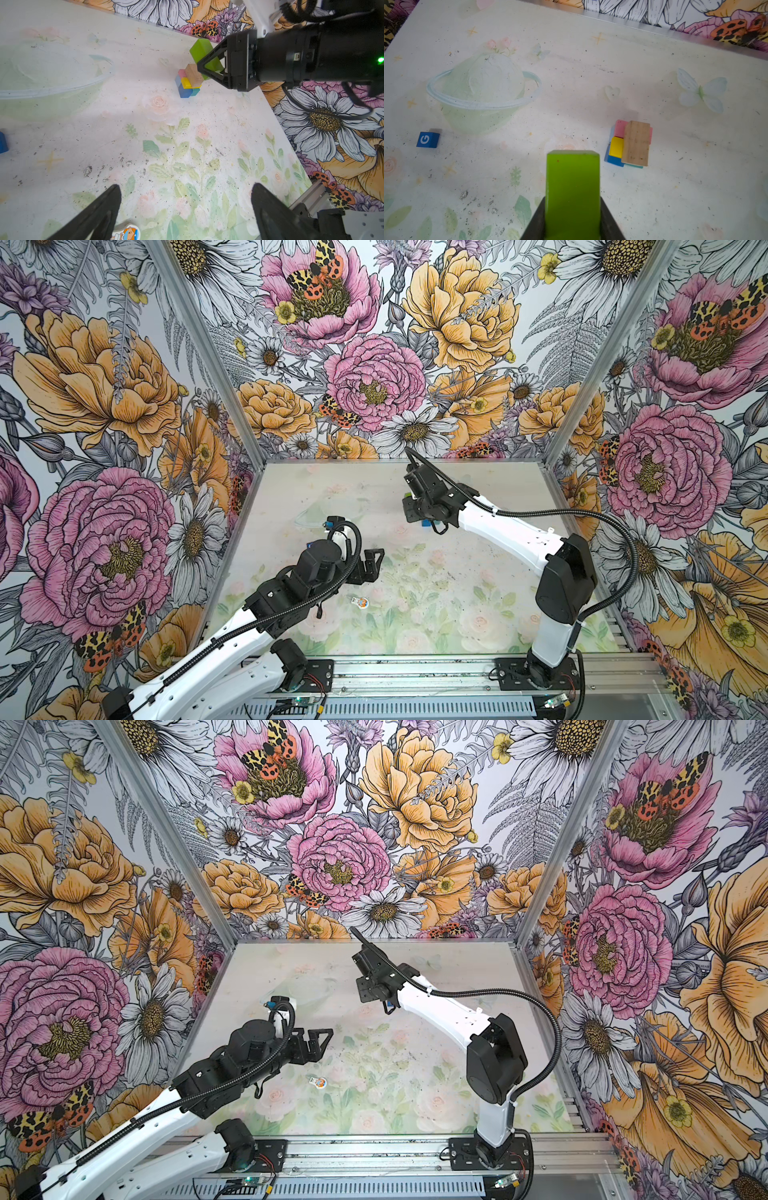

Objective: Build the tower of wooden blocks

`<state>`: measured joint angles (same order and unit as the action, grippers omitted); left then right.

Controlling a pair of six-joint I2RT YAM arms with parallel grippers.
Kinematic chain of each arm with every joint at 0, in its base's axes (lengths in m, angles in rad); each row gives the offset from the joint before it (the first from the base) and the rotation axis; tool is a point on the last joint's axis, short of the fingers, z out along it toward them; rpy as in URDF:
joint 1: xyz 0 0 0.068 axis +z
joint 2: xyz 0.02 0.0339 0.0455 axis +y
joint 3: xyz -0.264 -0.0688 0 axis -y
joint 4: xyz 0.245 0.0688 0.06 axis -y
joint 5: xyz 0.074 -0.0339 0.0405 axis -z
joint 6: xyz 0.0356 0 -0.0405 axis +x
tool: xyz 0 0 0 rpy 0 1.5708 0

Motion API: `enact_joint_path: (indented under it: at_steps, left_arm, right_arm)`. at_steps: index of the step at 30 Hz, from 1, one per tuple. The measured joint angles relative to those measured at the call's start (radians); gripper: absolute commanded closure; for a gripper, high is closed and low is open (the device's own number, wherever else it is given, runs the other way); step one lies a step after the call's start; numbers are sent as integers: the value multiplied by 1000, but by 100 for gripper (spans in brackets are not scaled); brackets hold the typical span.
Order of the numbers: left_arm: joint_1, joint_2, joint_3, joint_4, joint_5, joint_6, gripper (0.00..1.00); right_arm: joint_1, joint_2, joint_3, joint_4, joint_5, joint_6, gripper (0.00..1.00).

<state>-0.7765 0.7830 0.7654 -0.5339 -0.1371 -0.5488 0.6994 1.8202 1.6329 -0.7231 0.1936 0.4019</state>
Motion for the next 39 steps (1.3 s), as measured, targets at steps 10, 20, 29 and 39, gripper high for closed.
enact_joint_path:
  at_steps: [10, 20, 29, 39]
  left_arm:
    - [64, 198, 85, 92, 127, 60, 1]
    - [101, 363, 145, 172, 215, 96, 1]
    - [149, 419, 151, 206, 278, 105, 1]
    - [184, 423, 151, 225, 311, 108, 1]
  right_arm:
    - [-79, -38, -60, -17, 5, 0, 73]
    - [-146, -24, -59, -20, -2, 0, 73]
    - [-171, 104, -8, -29, -29, 0, 73]
    - [-178, 173, 84, -37, -45, -1, 73]
